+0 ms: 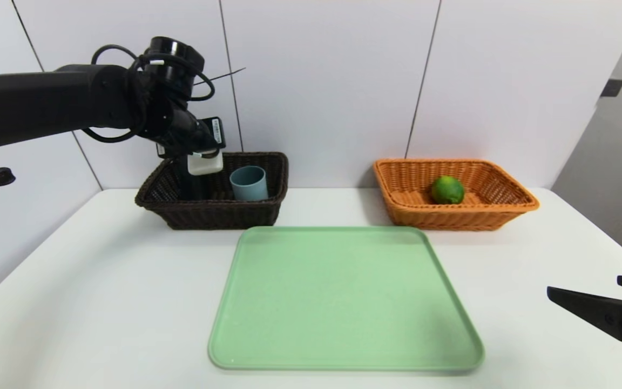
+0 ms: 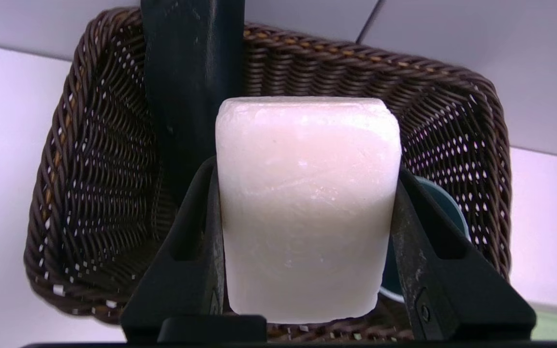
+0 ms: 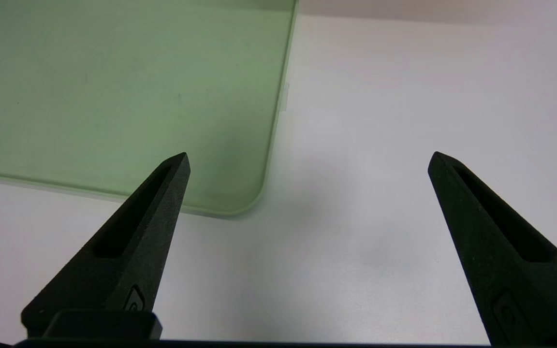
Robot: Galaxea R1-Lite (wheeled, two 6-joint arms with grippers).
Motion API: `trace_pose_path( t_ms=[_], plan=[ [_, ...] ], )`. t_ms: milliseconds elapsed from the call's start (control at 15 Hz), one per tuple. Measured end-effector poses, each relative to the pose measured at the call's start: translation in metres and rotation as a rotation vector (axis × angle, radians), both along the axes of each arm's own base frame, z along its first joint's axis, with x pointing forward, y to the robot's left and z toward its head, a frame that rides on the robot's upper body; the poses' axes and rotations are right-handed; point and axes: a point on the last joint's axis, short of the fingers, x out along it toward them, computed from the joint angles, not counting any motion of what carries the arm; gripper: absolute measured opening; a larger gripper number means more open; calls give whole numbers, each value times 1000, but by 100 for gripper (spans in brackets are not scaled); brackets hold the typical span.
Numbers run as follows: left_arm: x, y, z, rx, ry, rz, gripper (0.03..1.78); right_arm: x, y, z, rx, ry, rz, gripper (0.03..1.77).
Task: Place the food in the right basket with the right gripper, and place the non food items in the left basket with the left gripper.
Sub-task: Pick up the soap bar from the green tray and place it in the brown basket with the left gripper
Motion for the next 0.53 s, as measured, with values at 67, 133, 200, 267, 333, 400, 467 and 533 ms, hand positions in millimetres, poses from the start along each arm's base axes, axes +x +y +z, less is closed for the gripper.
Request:
trace_pose_path(
  t_ms=[67, 133, 200, 267, 333, 400, 467, 533],
  plan=[
    [5, 0, -4, 10, -6, -2, 97, 0, 0, 0, 0, 0, 0, 170],
    [8, 1, -8, 25, 3, -5, 97, 0, 0, 0, 0, 1, 1, 170],
    [10, 0, -11, 36, 10, -7, 97, 0, 0, -1, -1, 2, 0, 170],
    [12, -1, -14, 54, 15, -6, 97, 0, 0, -1, -1, 3, 0, 170],
    [14, -1, -17, 69, 21, -1, 97, 0, 0, -1, -2, 3, 0, 170],
    [15, -1, -20, 75, 26, 3, 97, 0, 0, -1, -2, 3, 0, 170],
    [16, -1, -22, 78, 31, 2, 97, 0, 0, -2, -2, 5, 0, 170],
    [17, -2, -24, 88, 36, -4, 97, 0, 0, -2, -3, 5, 0, 170]
  ],
)
